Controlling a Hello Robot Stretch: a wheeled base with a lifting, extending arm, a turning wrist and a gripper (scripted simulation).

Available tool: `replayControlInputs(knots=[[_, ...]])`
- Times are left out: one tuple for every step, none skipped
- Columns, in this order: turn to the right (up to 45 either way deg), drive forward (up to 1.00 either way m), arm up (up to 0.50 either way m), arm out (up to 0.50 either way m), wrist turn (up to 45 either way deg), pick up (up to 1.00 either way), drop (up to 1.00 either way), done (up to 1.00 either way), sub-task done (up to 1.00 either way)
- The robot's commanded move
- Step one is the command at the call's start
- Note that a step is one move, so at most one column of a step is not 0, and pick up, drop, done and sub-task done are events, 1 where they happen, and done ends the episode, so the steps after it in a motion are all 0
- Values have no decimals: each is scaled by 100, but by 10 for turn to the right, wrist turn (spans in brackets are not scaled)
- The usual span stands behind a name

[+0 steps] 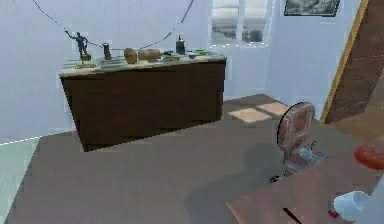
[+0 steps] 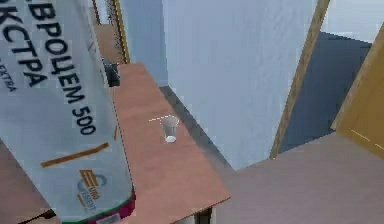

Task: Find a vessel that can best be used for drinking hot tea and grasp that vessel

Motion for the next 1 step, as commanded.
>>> replayControlInputs(knots=[[360, 0, 0, 0, 0, 0, 0, 0, 0]])
